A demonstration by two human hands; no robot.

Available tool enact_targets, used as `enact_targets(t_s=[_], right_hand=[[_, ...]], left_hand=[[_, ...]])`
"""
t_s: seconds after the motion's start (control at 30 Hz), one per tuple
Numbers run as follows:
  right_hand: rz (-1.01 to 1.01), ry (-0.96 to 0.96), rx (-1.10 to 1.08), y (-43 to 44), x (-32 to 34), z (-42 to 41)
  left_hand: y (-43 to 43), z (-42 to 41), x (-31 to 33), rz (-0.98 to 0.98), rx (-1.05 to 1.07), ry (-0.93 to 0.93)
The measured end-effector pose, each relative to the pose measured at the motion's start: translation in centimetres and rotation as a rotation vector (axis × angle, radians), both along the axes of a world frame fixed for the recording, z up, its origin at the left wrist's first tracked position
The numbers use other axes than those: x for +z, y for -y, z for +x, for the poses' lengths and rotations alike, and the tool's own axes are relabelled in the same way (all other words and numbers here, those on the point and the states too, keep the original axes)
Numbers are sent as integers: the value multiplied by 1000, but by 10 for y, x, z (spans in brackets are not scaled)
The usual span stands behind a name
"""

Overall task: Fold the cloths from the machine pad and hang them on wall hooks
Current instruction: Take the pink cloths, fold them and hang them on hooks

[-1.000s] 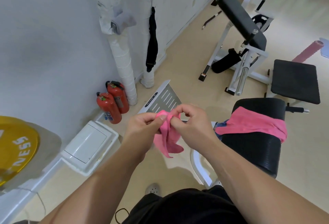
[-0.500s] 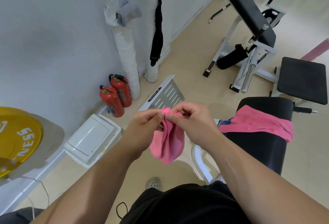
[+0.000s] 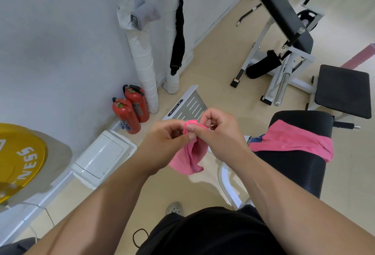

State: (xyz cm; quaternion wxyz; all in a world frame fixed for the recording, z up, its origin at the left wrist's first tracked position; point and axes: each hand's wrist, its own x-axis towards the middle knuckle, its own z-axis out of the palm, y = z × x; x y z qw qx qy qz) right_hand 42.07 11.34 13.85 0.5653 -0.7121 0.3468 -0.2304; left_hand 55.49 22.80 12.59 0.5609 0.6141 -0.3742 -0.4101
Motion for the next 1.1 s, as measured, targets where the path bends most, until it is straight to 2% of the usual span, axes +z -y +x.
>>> enact_targets(t_s=[0.17, 0.27, 0.4, 0.47, 0.53, 0.67, 0.77, 0.87, 1.03, 1.1], right_hand=[[69, 17, 0, 9, -3, 3], [22, -33, 121, 20, -8, 1], [-487, -342, 381, 38, -28, -11], [-671, -449, 481, 50, -38, -18], [-779, -510, 520, 62, -43, -25], [-902, -620, 524, 81, -31, -34], [-904, -641, 492, 96, -10, -38], [-853, -508, 408, 105, 16, -41], [-606, -339, 194, 112, 49, -39], [-471, -268, 111, 115, 53, -43]], left_hand=[[8, 11, 6, 39, -18, 0], [11, 23, 9, 44, 52, -7], [15, 42, 13, 73, 204, -57], [17, 52, 16, 89, 259, -28], [21, 58, 20, 90, 339, -17], [29, 68, 24, 108, 579, -120], [30, 81, 25, 121, 608, -73], [28, 92, 27, 70, 580, 40], [30, 96, 22, 35, 569, -91], [32, 94, 21, 71, 536, -61]])
